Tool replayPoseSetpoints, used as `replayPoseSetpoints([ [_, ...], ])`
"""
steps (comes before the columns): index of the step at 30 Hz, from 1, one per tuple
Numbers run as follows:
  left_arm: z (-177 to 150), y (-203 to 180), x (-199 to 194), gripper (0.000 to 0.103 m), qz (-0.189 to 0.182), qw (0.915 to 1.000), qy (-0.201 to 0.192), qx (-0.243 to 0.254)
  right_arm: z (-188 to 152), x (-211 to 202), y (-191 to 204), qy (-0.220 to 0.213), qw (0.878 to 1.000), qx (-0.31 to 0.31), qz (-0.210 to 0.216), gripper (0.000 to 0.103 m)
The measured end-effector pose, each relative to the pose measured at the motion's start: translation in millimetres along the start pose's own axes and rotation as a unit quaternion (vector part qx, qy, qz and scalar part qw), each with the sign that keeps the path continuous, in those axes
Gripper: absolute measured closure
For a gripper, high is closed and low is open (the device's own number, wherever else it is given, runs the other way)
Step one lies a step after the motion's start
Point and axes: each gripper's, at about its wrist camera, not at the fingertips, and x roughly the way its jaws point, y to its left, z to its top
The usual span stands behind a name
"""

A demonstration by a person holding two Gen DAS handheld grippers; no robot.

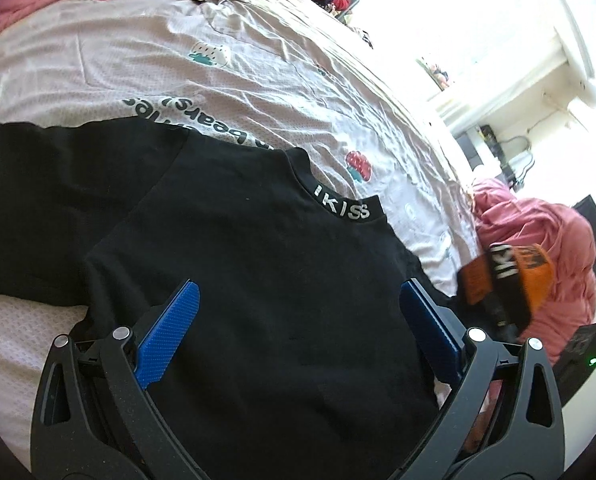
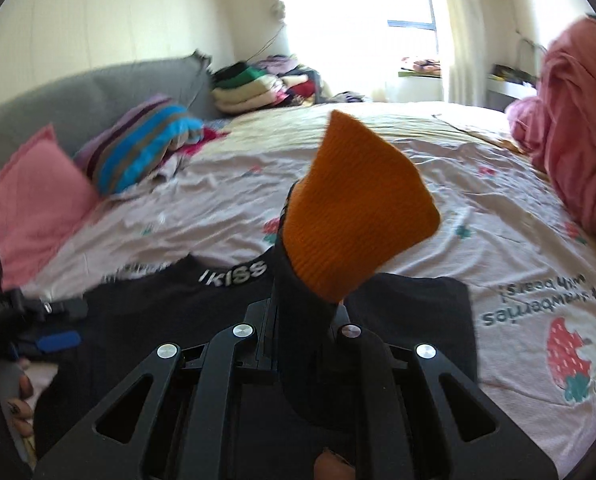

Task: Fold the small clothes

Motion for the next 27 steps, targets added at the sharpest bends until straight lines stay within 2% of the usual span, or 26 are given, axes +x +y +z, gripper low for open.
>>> replayPoseSetpoints([
  [4, 1.6, 7.3, -1.6, 0.009, -0.018, 0.9998, 0.002, -0.012, -10.3, 20.2, 28.0, 0.019, 0.999, -0.037, 0.002, 0.092],
  [10, 3.2, 16.3, 1.6, 0.010, -0.044, 0.9984, 0.008, -0.034, -29.1, 46.6, 63.2, 0.054, 0.995, -0.072, 0.031, 0.089],
  [14, 2.4, 22.6, 5.6, 0.011, -0.056, 0.9972, 0.016, -0.046, -42.8, 54.6, 76.8, 0.087, 0.991, -0.080, 0.063, 0.080],
  [16, 0.7, 24.1, 9.6, 0.013, -0.056, 0.9971, 0.022, -0.047, -48.7, 53.8, 81.8, 0.099, 0.989, -0.087, 0.072, 0.068],
  [17, -0.4, 24.5, 11.5, 0.013, -0.059, 0.9968, 0.026, -0.047, -51.9, 51.6, 83.7, 0.105, 0.987, -0.088, 0.083, 0.055],
  [18, -1.8, 24.5, 14.3, 0.016, -0.064, 0.9963, 0.031, -0.049, -53.9, 49.6, 85.3, 0.109, 0.986, -0.087, 0.093, 0.050],
  [20, -4.3, 23.2, 19.4, 0.019, -0.070, 0.9955, 0.041, -0.049, -58.0, 40.5, 84.6, 0.117, 0.983, -0.083, 0.113, 0.050],
  [22, -7.6, 20.3, 25.3, 0.030, -0.074, 0.9950, 0.052, -0.044, -60.8, 31.3, 83.0, 0.119, 0.981, -0.080, 0.128, 0.048],
  [27, -16.9, 14.3, 42.0, 0.044, -0.087, 0.9921, 0.082, -0.035, -59.4, -0.3, 61.9, 0.101, 0.985, -0.056, 0.125, 0.047],
])
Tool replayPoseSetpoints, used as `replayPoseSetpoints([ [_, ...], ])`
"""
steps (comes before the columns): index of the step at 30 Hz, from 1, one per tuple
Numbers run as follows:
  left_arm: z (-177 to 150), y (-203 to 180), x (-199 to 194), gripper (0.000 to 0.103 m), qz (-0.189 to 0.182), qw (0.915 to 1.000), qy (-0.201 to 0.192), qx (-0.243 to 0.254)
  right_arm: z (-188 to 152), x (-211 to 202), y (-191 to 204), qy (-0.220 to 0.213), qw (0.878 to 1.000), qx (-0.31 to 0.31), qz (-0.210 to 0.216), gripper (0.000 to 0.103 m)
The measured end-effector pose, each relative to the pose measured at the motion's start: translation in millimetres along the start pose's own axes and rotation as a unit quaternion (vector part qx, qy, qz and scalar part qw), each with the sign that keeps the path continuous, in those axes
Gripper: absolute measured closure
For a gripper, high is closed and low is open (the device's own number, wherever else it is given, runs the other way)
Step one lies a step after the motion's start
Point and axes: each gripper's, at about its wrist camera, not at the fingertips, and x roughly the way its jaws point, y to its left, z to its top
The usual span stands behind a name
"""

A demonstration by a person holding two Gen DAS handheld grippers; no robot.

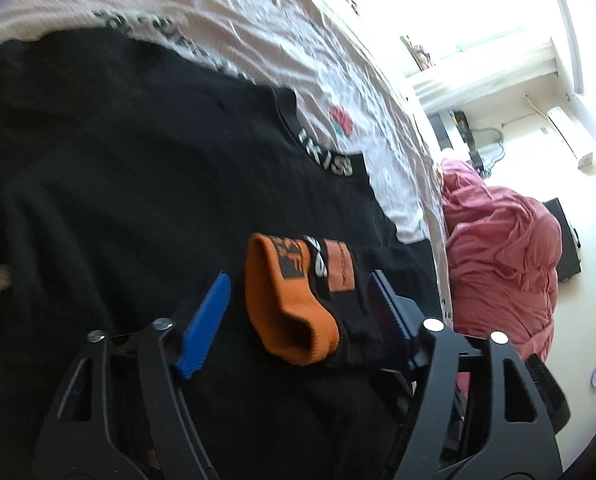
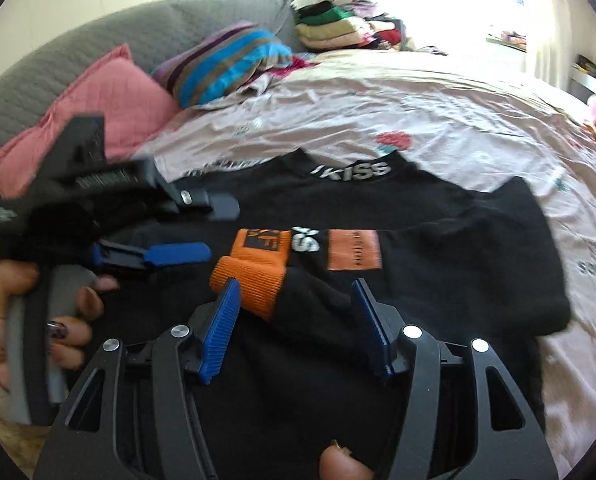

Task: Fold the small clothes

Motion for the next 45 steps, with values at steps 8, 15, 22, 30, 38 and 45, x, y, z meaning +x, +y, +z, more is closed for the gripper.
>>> replayPoseSetpoints([
  [8, -6.2, -8.1, 30.2, 0.095, 0.014, 0.9995, 0.022, 0.018, -6.7, -34.6, -37.5, -0.025, 0.997, 0.076, -0.018, 0.044],
  [15, 2.0, -27.7, 8.8, 0.101, 0.016, 0.9976, -0.005, 0.067, -9.1, -47.8, -49.8, -0.033, 0.995, 0.085, -0.035, 0.044],
  [22, 19.8, -51.3, -53.5, 0.101, 0.019, 0.9912, -0.082, 0.102, -7.0, -51.4, -58.4, -0.032, 0.993, 0.100, -0.045, 0.044],
  [30, 18.1, -36.3, -65.8, 0.101, 0.041, 0.9901, -0.087, 0.103, -0.7, -33.4, -61.5, -0.007, 0.991, 0.088, -0.098, 0.044],
  [38, 12.8, -0.2, -65.5, 0.098, 0.066, 0.9913, -0.088, 0.072, 4.1, -7.1, -58.1, 0.014, 0.991, 0.063, -0.120, 0.044],
  [45, 1.4, -25.0, -56.5, 0.097, 0.105, 0.9814, -0.086, 0.136, 12.2, 10.4, -49.1, 0.026, 0.992, 0.048, -0.116, 0.044],
])
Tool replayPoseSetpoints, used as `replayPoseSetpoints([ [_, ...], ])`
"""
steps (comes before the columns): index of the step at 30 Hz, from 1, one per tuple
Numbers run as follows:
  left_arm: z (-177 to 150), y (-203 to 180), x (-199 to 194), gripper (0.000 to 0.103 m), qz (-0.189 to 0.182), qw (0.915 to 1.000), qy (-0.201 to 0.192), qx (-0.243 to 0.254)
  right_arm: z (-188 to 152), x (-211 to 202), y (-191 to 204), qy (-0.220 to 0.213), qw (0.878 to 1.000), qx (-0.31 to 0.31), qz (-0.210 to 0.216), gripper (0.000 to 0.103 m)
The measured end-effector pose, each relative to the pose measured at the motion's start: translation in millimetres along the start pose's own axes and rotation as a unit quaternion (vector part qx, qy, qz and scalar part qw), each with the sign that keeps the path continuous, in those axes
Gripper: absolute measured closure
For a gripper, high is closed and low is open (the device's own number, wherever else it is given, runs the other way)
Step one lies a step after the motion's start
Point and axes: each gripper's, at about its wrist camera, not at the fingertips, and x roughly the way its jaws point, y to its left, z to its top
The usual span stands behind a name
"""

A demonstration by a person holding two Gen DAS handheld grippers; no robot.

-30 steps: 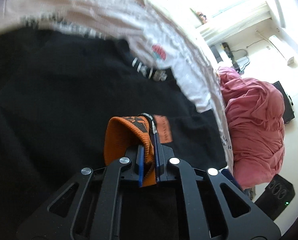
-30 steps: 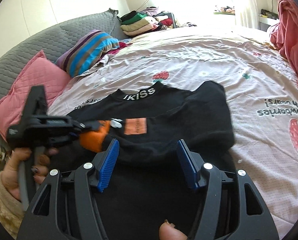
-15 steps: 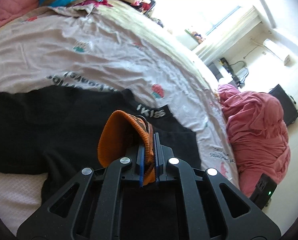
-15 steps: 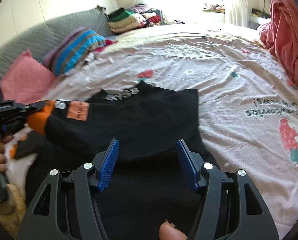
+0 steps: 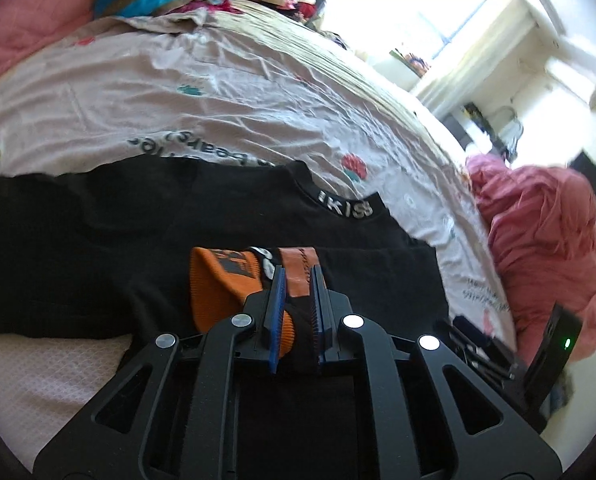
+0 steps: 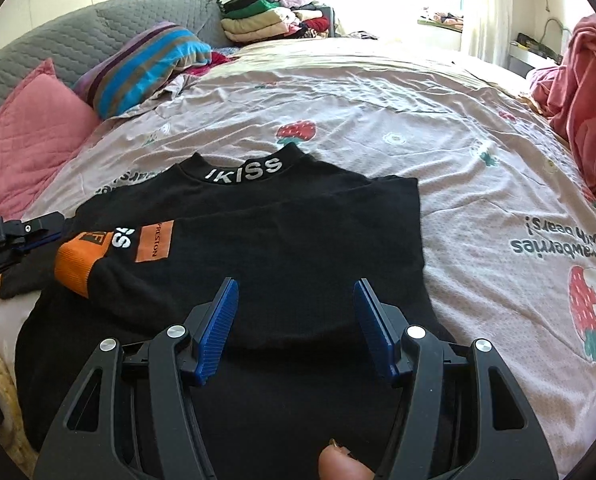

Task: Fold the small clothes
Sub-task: 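Lay the cuff on the shirt body and open the left gripper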

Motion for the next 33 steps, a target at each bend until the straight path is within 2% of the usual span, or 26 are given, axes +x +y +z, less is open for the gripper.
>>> replayPoseSetpoints([
  [3, -7.3, -2.8, 19.1, 0.089, 0.021, 0.9991, 0.034, 0.013, 0.3, 10.1, 2.2, 0.015, 1.000, -0.003, -0.004, 0.044],
  [4, -12.2, 2.0, 28.5, 0.089, 0.034, 0.9981, 0.050, 0.010, -0.5, 12.4, 1.4, 0.018, 1.000, -0.002, -0.006, 0.044],
  [7, -24.1, 22.5, 39.8, 0.089, 0.056, 0.9961, 0.067, -0.010, -5.4, 22.1, -6.0, 0.036, 0.999, 0.009, -0.016, 0.044],
  [11, -31.4, 35.5, 36.7, 0.089, 0.036, 0.9972, 0.061, -0.025, -14.1, 34.0, -21.8, 0.059, 0.997, 0.039, -0.024, 0.044],
  [14, -32.9, 35.0, 27.9, 0.083, 0.026, 0.9978, 0.055, -0.024, -14.6, 27.0, -24.1, 0.048, 0.998, 0.049, -0.013, 0.044],
  [16, -33.6, 34.3, 20.0, 0.074, 0.028, 0.9981, 0.048, -0.025, -14.2, 20.7, -24.1, 0.039, 0.998, 0.053, -0.004, 0.040],
  [20, -32.1, 27.6, 4.7, 0.063, 0.043, 0.9985, 0.032, -0.013, -14.0, 9.8, -21.1, 0.030, 0.998, 0.054, 0.005, 0.036],
  [23, -30.5, 26.3, -5.6, 0.055, 0.047, 0.9986, 0.023, -0.009, -14.2, 0.6, -15.6, 0.024, 0.998, 0.050, 0.010, 0.025],
  [26, -30.0, 27.1, -16.9, 0.041, 0.060, 0.9981, 0.010, -0.007, -12.0, -7.5, -9.6, 0.015, 0.999, 0.049, 0.019, 0.012],
  [27, -29.7, 29.5, -21.2, 0.032, 0.065, 0.9978, 0.006, -0.008, -10.8, -10.1, -7.7, 0.012, 0.998, 0.049, 0.024, 0.008],
  [28, -29.5, 30.9, -24.5, 0.022, 0.071, 0.9974, 0.002, -0.010, -9.4, -12.9, -5.3, 0.009, 0.998, 0.049, 0.028, 0.008],
  [30, -28.5, 34.5, -31.3, 0.010, 0.087, 0.9960, -0.008, -0.016, -5.8, -18.8, 1.1, -0.001, 0.998, 0.044, 0.036, 0.006],
  [33, -27.6, 43.7, -43.1, 0.010, 0.101, 0.9943, -0.022, -0.024, -1.0, -27.3, 12.9, -0.015, 0.998, 0.031, 0.044, 0.005],
])
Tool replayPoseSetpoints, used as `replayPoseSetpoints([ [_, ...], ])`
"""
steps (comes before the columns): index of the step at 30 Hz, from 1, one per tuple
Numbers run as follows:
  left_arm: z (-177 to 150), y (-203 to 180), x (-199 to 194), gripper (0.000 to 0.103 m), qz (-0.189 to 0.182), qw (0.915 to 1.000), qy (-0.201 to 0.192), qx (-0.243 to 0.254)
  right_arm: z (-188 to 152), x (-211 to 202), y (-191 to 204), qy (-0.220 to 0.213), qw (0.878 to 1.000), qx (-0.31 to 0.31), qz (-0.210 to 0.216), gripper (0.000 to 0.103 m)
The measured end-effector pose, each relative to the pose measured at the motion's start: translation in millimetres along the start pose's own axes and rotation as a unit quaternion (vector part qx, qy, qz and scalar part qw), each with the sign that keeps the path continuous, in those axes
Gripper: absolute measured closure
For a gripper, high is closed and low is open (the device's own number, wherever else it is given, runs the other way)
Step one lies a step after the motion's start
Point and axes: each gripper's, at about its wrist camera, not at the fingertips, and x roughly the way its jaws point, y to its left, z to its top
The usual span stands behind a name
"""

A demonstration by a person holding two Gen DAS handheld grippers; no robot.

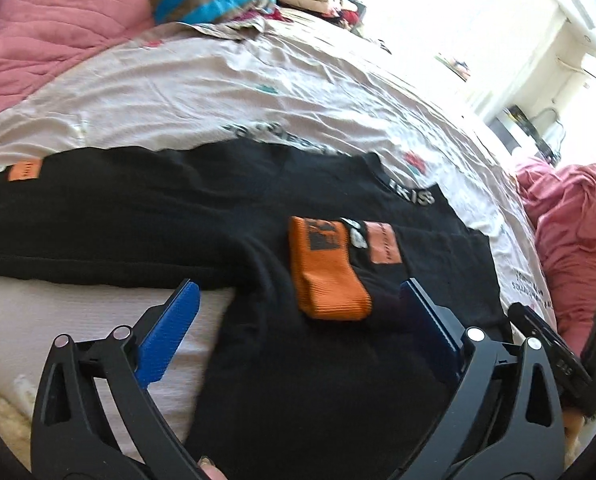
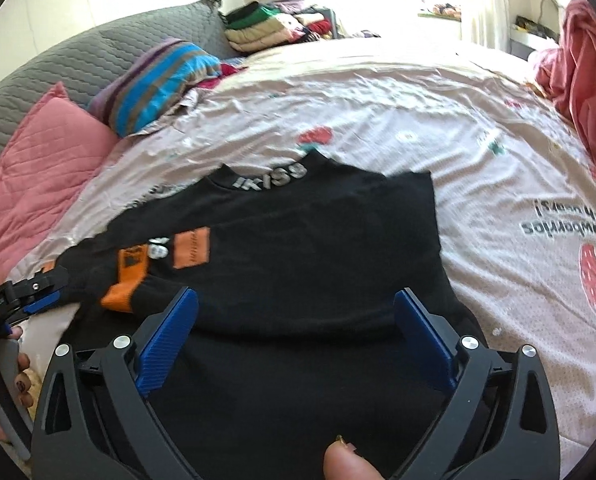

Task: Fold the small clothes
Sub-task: 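Lay the cuff on the shirt body and open the left gripper, then move the left gripper to the other orange cuff and grasp it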

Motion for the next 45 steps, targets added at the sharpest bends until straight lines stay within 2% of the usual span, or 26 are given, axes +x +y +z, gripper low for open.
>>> replayPoseSetpoints([
  [14, 2.6, 48.6, -34.6, 0.010, 0.052, 0.9976, -0.038, -0.026, 10.6, -5.4, 78.3, -0.021, 0.997, -0.068, 0.042, 0.005],
  [24, 1.8, 81.9, -49.5, 0.010, 0.084, 0.9942, -0.049, -0.047, 14.6, 0.3, 139.5, -0.023, 0.990, -0.113, 0.081, 0.005],
  [34, -1.4, 129.2, -66.4, 0.010, 0.114, 0.9872, -0.065, -0.091, 4.3, 19.3, 195.5, -0.002, 0.982, -0.159, 0.107, 0.005],
  [45, -4.3, 181.3, -69.2, 0.010, 0.126, 0.9787, -0.065, -0.149, -10.0, 36.7, 237.9, 0.018, 0.973, -0.193, 0.128, 0.005],
])
